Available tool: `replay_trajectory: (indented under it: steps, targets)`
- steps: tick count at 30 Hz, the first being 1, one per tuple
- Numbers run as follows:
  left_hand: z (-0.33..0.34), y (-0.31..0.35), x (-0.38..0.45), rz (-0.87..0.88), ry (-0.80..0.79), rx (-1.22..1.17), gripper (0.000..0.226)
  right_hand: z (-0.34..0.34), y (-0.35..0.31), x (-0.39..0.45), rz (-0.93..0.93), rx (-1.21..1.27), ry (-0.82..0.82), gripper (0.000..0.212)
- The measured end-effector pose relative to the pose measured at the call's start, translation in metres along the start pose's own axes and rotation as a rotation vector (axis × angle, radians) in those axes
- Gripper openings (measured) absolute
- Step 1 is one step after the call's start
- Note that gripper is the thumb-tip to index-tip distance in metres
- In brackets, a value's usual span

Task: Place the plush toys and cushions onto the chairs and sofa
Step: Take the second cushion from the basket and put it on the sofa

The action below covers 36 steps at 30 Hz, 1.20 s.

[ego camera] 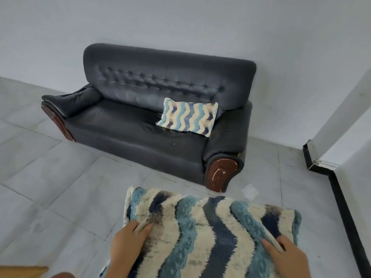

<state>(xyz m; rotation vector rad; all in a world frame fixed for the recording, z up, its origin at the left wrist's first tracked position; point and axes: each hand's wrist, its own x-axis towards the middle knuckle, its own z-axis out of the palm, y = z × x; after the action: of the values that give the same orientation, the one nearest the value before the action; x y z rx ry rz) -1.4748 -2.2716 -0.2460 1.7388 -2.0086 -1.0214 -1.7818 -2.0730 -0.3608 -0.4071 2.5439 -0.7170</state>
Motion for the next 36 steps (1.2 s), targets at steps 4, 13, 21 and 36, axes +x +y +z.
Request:
replay_trajectory:
  steps: [4, 13, 21, 36]
  targets:
    - [0.014, -0.02, 0.083, 0.138, -0.116, -0.015, 0.079, 0.078, -0.006, 0.106, -0.254, -0.112, -0.181, 0.064]
    - [-0.021, 0.0, 0.281, -0.003, 0.196, 0.103, 0.022, 0.067, -0.373, 0.192, -0.435, -0.069, -0.248, 0.039]
    - [-0.069, -0.054, 0.397, -0.29, 0.267, -0.172, 0.015, 0.189, -0.54, 0.27, -0.576, -0.219, -0.517, 0.042]
    - [-0.318, -0.141, 0.784, -0.398, 0.402, 0.096, 0.037, 0.434, -0.884, 0.303, -0.445, -0.104, -0.486, 0.045]
